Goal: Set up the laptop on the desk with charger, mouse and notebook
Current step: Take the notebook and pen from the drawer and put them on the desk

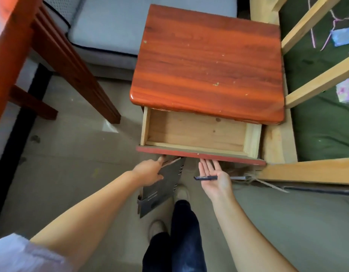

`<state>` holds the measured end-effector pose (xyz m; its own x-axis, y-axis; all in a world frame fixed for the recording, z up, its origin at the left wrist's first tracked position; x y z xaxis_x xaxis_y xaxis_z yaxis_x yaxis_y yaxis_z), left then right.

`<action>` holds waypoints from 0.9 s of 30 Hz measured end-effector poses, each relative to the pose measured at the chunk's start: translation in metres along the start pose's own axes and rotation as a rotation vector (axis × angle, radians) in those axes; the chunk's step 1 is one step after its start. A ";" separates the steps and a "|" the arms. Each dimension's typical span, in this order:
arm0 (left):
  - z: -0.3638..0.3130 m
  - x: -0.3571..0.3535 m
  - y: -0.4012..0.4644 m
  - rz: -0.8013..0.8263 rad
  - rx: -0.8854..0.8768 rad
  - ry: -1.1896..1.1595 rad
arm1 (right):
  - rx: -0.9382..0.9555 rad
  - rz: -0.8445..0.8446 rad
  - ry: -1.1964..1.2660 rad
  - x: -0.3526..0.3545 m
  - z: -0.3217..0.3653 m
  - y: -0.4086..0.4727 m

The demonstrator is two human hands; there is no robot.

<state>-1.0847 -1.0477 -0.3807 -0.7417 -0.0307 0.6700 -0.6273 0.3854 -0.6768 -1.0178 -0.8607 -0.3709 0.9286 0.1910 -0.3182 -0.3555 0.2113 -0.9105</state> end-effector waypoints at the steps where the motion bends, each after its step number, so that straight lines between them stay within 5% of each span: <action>1: 0.001 0.006 -0.001 0.007 -0.013 0.027 | 0.005 0.013 0.013 -0.001 -0.001 -0.002; 22: 0.005 0.123 0.059 -0.099 -0.129 0.104 | 0.004 0.124 0.034 -0.119 0.037 0.008; 27: 0.016 0.128 0.015 -0.094 -0.066 -0.155 | -0.044 0.039 -0.116 -0.091 0.038 -0.013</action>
<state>-1.1930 -1.0610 -0.3102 -0.7114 -0.2090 0.6710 -0.6824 0.4338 -0.5884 -1.1023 -0.8446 -0.3205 0.8948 0.3082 -0.3230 -0.3834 0.1595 -0.9097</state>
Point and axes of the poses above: each hand's wrist, its own y-axis towards the middle knuckle, its own x-axis out of the back of the hand, z = x × y, the point moved 6 cm from there along y, towards the middle knuckle, and after that the axes turned 5 degrees about -z, right-handed, at the moved point
